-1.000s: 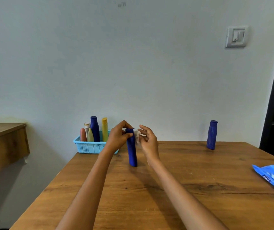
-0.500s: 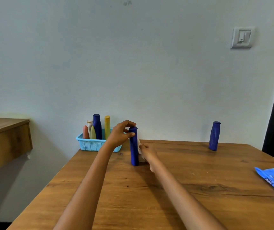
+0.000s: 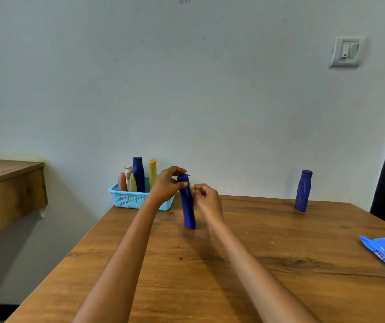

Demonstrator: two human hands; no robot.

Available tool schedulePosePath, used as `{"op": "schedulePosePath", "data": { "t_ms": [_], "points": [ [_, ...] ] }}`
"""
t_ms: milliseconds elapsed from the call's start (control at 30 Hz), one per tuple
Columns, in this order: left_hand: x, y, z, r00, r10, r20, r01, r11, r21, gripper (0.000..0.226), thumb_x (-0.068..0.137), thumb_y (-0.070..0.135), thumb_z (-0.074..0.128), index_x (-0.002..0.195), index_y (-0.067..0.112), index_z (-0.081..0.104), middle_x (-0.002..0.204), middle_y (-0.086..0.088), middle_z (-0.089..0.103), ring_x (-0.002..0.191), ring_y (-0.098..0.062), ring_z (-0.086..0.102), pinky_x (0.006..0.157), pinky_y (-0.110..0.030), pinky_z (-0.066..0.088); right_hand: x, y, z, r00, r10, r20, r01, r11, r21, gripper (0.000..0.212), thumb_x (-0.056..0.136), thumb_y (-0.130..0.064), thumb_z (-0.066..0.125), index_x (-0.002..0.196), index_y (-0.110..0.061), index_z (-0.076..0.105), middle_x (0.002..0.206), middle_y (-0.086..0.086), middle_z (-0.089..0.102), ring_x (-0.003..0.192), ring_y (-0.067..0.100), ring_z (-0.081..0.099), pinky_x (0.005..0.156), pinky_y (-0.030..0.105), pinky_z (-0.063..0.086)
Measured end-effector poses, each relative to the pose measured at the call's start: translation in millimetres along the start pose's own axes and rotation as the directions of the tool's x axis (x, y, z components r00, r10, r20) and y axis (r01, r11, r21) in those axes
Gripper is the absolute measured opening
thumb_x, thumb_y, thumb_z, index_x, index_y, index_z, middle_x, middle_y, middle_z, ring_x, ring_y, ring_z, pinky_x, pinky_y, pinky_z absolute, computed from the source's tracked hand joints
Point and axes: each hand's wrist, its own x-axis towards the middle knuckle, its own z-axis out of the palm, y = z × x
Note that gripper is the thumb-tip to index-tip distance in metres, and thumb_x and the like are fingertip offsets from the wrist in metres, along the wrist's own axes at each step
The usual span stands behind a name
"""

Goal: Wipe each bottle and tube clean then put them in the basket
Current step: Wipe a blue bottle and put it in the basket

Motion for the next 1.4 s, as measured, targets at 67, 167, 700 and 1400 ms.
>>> {"op": "schedulePosePath", "data": {
  "t_ms": [67,167,700,1400],
  "points": [
    [0.0,0.7,0.3,1.000,-0.011,0.001,0.011,1.000,0.003,0.034,0.082,0.003,0.068,0.114,0.011,0.058,0.116,-0.007,0.062,0.091,-0.026,0.064,0.086,-0.039,0.054,0.6,9.3,-4.4,0.989,0.127,0.073,-0.124,0.991,-0.044,0.013,0.094,-0.015,0.050,0.093,-0.016,0.062,0.090,-0.002,0.062,0.086,0.015,0.058,0.071,0.028,0.045],
    [0.2,3.3,2.6,1.000,-0.004,0.027,0.004,1.000,0.015,0.034,0.082,0.004,0.068,0.113,0.011,0.059,0.115,-0.007,0.063,0.092,-0.025,0.065,0.086,-0.039,0.054,3.2,11.2,-11.8,0.943,0.285,0.171,-0.281,0.959,-0.050,0.019,0.092,-0.008,0.049,0.080,-0.018,0.060,0.085,0.001,0.061,0.084,0.017,0.055,0.072,0.029,0.042],
    [-2.4,7.9,2.1,0.979,-0.188,-0.080,0.182,0.980,-0.075,0.043,0.081,0.012,0.071,0.120,-0.003,0.058,0.113,-0.014,0.064,0.101,-0.022,0.060,0.083,-0.024,0.048,2.9,-2.2,-1.3,0.993,-0.110,-0.034,0.111,0.993,0.036,0.012,0.082,-0.029,0.071,0.083,-0.017,0.070,0.084,-0.008,0.070,0.083,0.007,0.064,0.072,0.026,0.052],
    [5.7,22.7,-11.6,0.925,-0.263,-0.273,0.150,0.915,-0.374,0.028,0.078,0.015,0.074,0.103,0.006,0.067,0.092,-0.008,0.069,0.093,-0.023,0.066,0.088,-0.041,0.054,-4.7,-4.8,-0.2,0.950,-0.265,-0.168,0.284,0.953,0.106,0.008,0.084,-0.024,0.068,0.090,-0.018,0.070,0.088,-0.013,0.069,0.085,-0.002,0.062,0.067,0.012,0.049]
  ]
}}
